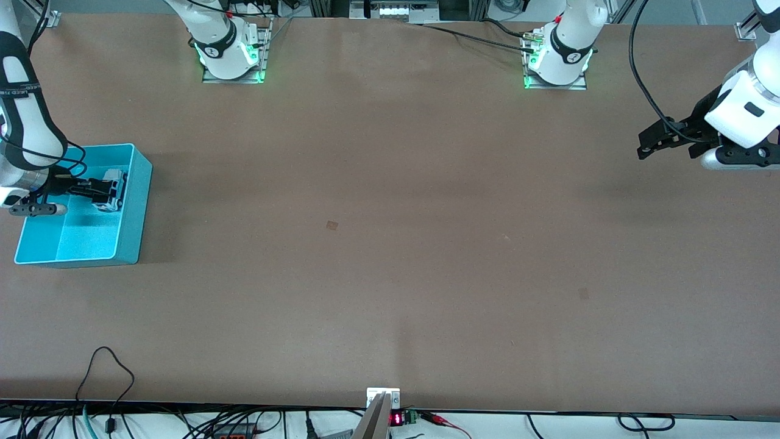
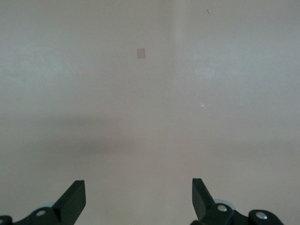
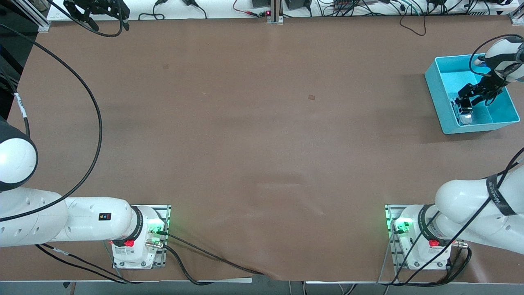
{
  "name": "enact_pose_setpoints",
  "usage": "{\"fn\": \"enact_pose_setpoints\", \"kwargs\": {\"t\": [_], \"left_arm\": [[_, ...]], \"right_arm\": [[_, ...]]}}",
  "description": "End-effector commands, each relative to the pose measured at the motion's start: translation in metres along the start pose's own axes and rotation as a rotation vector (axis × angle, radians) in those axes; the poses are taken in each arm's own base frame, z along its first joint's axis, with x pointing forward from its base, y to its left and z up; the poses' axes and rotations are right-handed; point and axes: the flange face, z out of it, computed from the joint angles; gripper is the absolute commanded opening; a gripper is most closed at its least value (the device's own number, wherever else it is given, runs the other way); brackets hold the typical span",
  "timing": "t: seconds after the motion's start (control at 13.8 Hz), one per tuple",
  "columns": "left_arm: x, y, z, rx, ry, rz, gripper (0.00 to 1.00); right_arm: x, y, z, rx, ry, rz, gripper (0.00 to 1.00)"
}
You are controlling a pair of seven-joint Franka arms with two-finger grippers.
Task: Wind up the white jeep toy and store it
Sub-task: 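Lower the jeep into the bin and open the right gripper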
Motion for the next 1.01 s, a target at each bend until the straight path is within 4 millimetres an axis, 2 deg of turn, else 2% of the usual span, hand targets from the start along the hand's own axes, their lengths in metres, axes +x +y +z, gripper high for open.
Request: {"fn": "enact_pose_setpoints", "kwargs": {"t": [0.0, 0.07, 0.43, 0.58, 0.94], "left_arm": [[0.003, -0.002, -0.004, -0.01, -0.01, 0.015, 1.0], [0.004, -0.002, -0.005, -0.01, -0.009, 0.015, 1.0], [0.004, -0.002, -0.005, -0.01, -0.009, 0.015, 1.0], [0.003, -0.002, -0.004, -0.01, -0.01, 0.015, 1.0], [0.004, -0.002, -0.005, -0.01, -0.009, 0.015, 1.0]], "right_arm": [[0.005, -0.018, -0.036, -0.021, 0.016, -0.038, 1.0], [0.013, -0.034, -0.057, -0.039, 0.041, -0.066, 1.0], [0.032, -0.085, -0.147, -0.059, 0.059, -0.251, 1.0], [0.047, -0.121, -0.185, -0.065, 0.059, -0.311, 1.0], [0.068, -0.199, -0.244, -0.075, 0.062, -0.397, 1.0]]}}
